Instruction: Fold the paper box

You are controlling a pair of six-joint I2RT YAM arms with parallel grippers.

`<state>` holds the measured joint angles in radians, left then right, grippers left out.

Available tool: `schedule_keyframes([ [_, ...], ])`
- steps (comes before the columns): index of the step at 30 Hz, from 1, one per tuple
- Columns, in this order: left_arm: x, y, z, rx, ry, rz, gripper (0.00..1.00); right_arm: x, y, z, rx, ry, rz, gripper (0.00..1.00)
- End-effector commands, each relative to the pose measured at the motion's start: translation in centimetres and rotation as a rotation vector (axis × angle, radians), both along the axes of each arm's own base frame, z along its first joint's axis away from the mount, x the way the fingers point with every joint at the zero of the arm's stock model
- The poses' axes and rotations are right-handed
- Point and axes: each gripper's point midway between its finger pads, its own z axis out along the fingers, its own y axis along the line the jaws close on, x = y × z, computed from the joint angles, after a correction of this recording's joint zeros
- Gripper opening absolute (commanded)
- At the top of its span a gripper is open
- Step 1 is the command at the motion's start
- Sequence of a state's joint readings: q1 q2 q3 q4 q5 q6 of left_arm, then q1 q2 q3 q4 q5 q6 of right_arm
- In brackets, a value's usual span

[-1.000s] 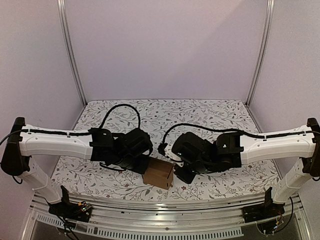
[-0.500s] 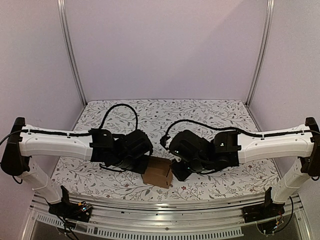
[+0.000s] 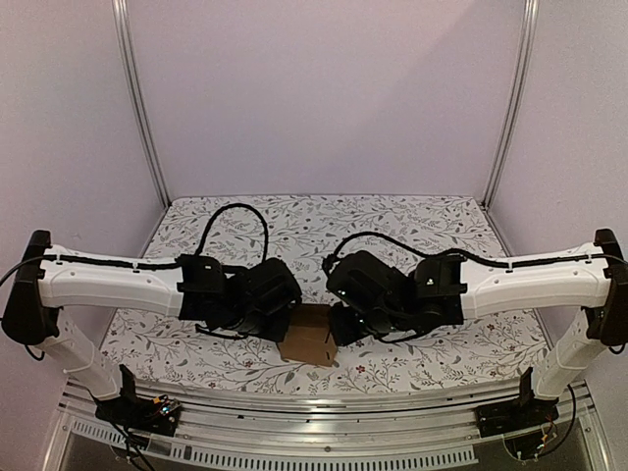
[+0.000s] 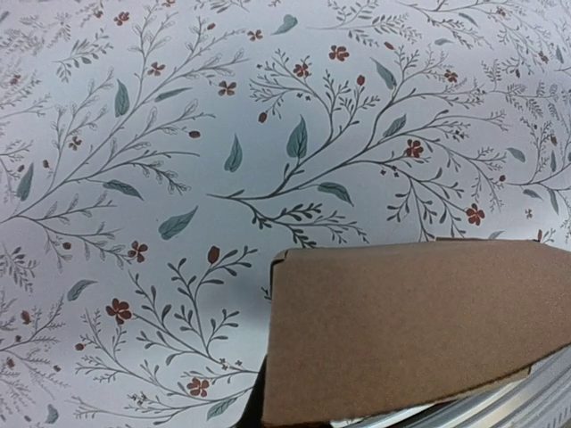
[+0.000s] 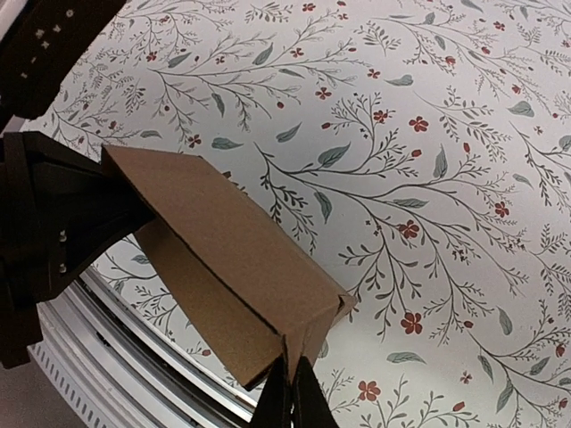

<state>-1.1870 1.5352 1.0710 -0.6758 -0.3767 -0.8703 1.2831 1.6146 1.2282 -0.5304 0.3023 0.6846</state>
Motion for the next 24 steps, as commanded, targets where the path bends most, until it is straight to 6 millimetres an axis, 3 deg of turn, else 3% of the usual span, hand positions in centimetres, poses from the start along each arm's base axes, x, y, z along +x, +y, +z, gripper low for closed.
schedule_keyframes([
  [1, -1.51, -1.93, -0.68, -0.019, 0.021, -0.055, 0.0, 0.7, 3.7, 2.8, 0.237, 0.084, -0.07, 0.0],
  [24, -1.77, -2.16, -1.19, -0.005, 0.005, -0.049, 0.0, 1.52, 3.69, 2.12, 0.321, 0.157, -0.2, 0.0],
])
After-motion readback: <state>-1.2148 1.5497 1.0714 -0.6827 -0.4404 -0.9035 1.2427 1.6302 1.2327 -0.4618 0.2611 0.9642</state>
